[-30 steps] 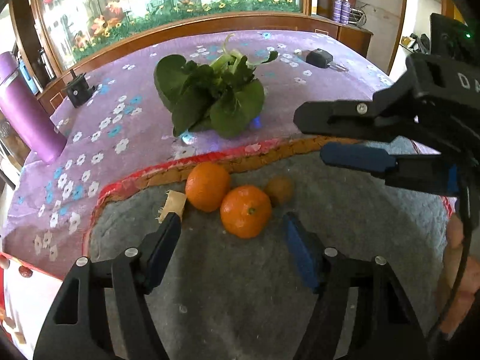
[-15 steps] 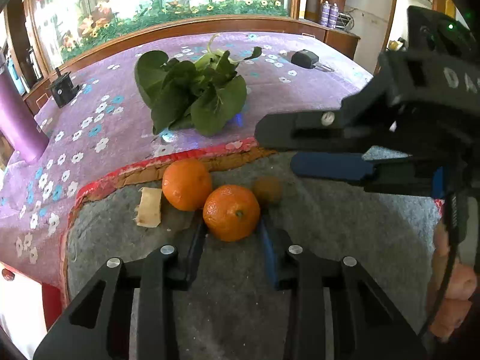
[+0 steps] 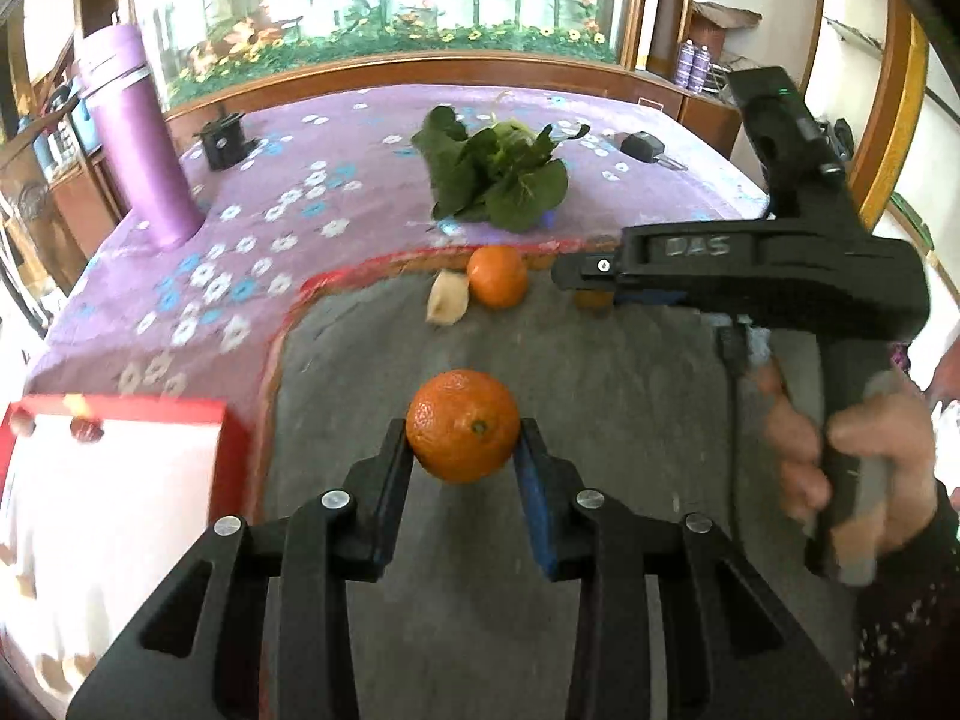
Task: Organize fruits
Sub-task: 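Grasp a mandarin with the left tool while the right tool grasps a brown round fruit, then carry the mandarin and brown fruit into the white tray and open both tools, then move both open tools back toward the last items on the mat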
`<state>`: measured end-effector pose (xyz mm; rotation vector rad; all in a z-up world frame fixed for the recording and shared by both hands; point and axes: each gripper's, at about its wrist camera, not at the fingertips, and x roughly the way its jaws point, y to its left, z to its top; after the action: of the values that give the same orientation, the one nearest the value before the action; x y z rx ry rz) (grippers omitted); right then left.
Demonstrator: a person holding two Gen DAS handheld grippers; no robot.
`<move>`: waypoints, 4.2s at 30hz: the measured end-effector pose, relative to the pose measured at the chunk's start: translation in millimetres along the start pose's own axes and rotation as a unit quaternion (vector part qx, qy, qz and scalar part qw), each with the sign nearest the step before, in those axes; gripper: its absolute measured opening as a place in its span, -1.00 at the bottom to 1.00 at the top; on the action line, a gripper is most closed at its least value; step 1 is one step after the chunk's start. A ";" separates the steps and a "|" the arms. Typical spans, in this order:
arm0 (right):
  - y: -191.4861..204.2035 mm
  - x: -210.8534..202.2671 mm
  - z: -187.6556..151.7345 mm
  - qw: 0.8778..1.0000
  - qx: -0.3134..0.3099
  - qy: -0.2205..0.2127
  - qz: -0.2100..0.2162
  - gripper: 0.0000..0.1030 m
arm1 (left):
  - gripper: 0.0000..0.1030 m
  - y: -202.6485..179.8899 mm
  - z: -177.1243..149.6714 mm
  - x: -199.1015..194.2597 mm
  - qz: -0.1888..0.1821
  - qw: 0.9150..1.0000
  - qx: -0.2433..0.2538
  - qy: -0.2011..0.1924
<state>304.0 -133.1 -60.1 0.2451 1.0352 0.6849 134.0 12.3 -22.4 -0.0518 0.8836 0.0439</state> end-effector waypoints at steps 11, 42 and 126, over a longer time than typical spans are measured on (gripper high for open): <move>45.2 11.5 -21.4 0.976 -0.142 -0.038 -0.158 -0.54 | -0.39 12.2 -24.5 -21.6 0.004 1.000 -0.018 -0.007; 78.9 -50.9 -33.8 0.983 -0.125 -0.137 -0.009 -0.55 | -0.38 90.5 -33.9 -111.4 0.100 0.985 -0.075 -0.116; 83.3 -38.5 -53.5 0.994 -0.048 -0.084 0.047 -0.17 | 0.52 116.4 -41.0 -95.0 0.255 0.961 -0.038 -0.098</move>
<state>211.9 -99.8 -18.8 0.2630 0.8319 0.7833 35.2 124.2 22.0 0.1092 0.6775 0.5566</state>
